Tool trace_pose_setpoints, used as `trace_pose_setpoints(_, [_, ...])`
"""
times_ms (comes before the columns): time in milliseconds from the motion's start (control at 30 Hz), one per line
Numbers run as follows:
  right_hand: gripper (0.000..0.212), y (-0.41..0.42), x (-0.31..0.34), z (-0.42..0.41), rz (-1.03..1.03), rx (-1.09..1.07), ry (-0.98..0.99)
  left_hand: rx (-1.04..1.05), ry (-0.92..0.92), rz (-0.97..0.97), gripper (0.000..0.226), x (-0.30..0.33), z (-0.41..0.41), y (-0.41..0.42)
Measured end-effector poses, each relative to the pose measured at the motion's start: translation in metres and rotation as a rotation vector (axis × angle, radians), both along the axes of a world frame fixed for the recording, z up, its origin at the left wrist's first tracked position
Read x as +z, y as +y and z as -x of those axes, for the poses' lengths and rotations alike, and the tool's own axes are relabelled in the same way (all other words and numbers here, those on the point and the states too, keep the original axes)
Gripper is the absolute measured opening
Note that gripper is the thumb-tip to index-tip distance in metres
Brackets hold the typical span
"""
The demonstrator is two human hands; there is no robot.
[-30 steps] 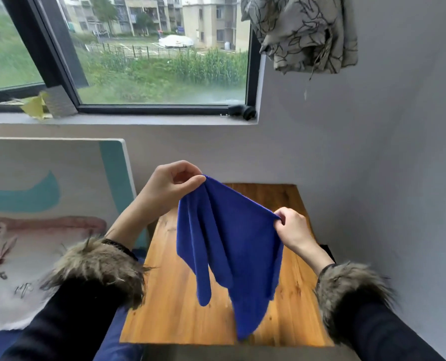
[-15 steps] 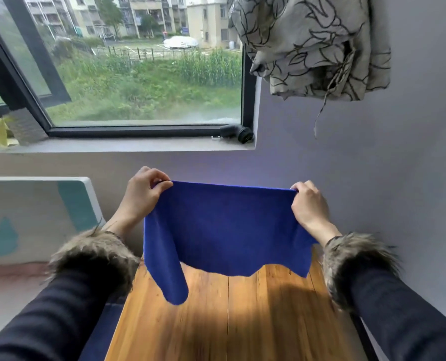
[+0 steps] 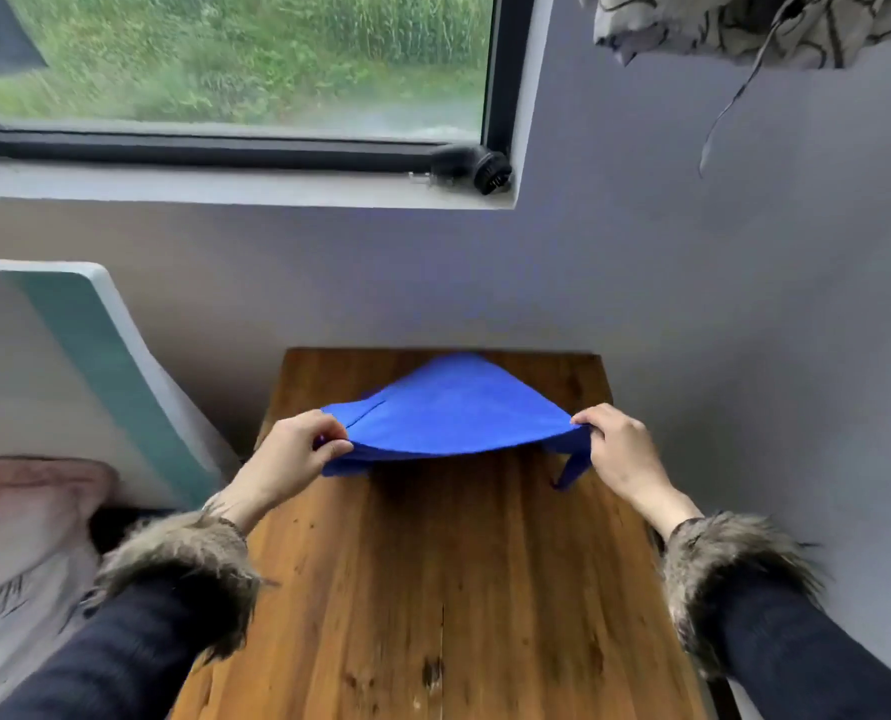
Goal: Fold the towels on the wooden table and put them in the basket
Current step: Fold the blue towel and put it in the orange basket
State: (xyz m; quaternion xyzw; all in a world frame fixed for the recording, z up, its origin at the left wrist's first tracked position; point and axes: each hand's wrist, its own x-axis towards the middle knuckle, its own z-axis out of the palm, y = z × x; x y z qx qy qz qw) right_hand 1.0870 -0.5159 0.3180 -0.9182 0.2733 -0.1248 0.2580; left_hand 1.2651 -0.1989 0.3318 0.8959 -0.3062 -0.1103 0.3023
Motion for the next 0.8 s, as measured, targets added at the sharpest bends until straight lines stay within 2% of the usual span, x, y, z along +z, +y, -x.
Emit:
trace_pose_setpoints(100, [0.032,0.012,-0.049,0.032,-0.03,0.042,0.218,-0.099,0.177,-0.239,0.018,-0.054,0.025,0.011])
trace_pose_setpoints(167, [0.032,0.024,-0.076,0.052,-0.048,0.079,0.353,-0.151,0.269,-0.361,0.018,-0.091,0.044,0.018])
trace_pose_setpoints(300, [0.033,0.046,-0.121,0.089,-0.06,0.132,0.583,-0.204,0.405,-0.483,0.006,-0.15,0.082,0.035])
trace_pose_setpoints(467, [0.036,0.061,-0.155,0.117,-0.144,0.135,0.837,-0.253,0.517,-0.639,0.009,-0.192,0.113,0.047])
trace_pose_setpoints(567, [0.03,0.065,-0.166,0.113,-0.216,0.181,0.999,-0.242,0.523,-0.654,0.014,-0.205,0.12,0.05])
trace_pose_setpoints(667, [0.027,0.075,-0.175,0.093,-0.168,0.153,0.891,-0.085,0.366,-0.513,0.016,-0.211,0.122,0.048])
trace_pose_setpoints(800, [0.045,0.098,-0.19,0.061,0.009,0.219,0.617,0.06,0.055,-0.346,0.02,-0.217,0.113,0.028])
